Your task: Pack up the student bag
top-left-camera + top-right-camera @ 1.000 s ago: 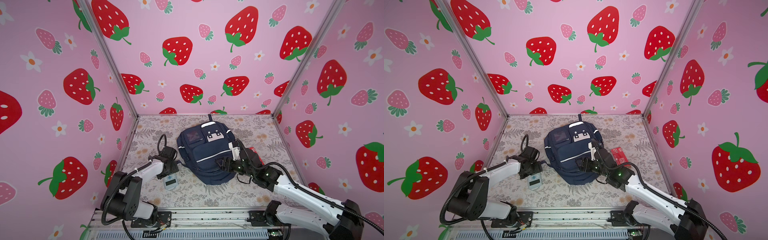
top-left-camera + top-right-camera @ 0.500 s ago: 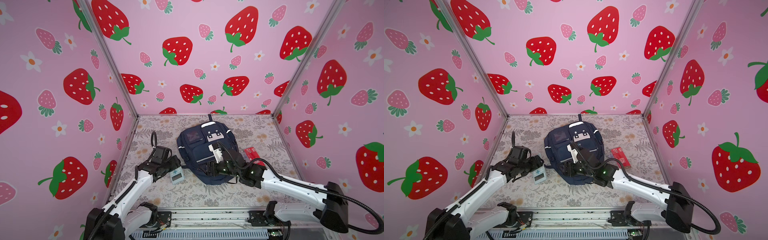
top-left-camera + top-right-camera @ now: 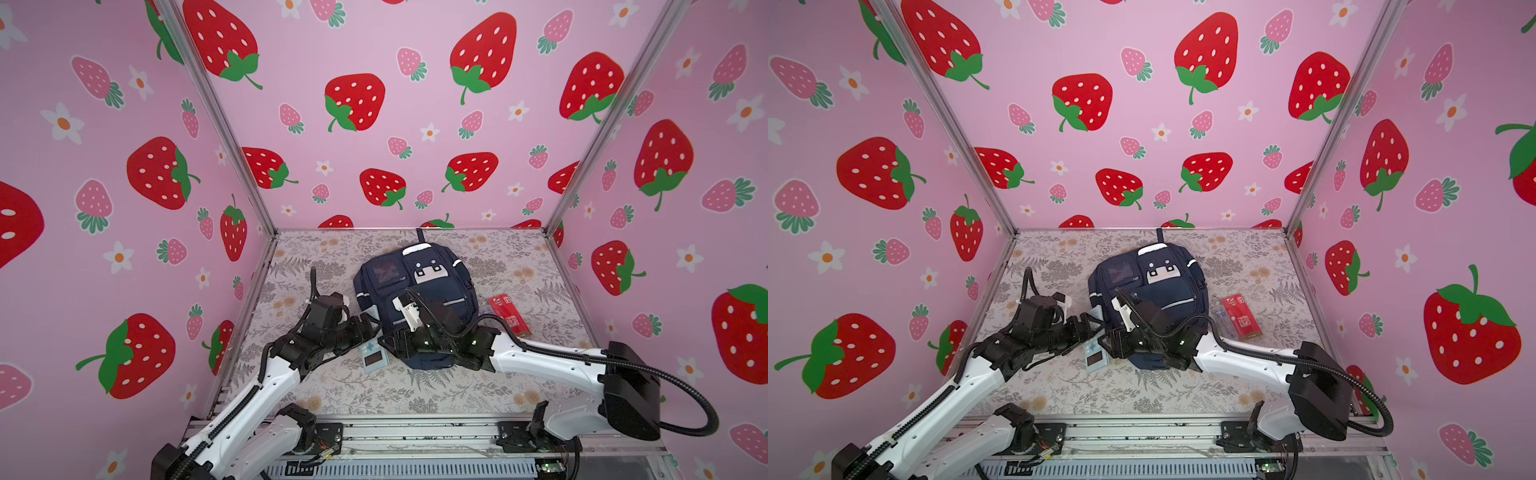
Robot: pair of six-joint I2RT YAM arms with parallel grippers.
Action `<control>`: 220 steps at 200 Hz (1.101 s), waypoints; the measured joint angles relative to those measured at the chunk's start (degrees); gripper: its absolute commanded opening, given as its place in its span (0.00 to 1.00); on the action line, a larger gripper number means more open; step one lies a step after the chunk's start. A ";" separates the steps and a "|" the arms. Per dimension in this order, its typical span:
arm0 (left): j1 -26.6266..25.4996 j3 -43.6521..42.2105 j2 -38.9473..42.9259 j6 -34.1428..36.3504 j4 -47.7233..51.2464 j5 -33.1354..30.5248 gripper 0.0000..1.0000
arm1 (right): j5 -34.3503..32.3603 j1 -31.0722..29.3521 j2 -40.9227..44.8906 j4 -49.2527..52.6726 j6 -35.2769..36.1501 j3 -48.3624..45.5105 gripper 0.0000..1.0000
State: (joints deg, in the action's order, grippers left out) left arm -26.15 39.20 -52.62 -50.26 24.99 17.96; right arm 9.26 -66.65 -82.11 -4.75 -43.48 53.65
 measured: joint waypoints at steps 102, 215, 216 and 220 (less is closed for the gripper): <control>-2.99 0.92 -1.27 -0.59 -3.30 -0.35 0.52 | -1.03 0.00 -1.95 1.49 -1.73 2.03 0.32; -4.13 0.90 -0.70 0.11 -4.07 -2.71 0.88 | -2.80 0.04 -2.58 2.05 -5.92 2.32 0.13; -4.13 0.90 -0.61 0.20 -4.04 -2.78 0.88 | -2.80 0.04 -2.58 2.03 -5.92 2.32 0.13; -4.17 0.90 -0.39 0.39 -3.93 -2.97 0.91 | -2.78 0.02 -2.56 1.90 -5.95 2.32 0.13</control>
State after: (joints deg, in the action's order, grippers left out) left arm -30.33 40.10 -53.01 -49.87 21.06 14.98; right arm 6.48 -66.63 -84.66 -2.85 -49.43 55.96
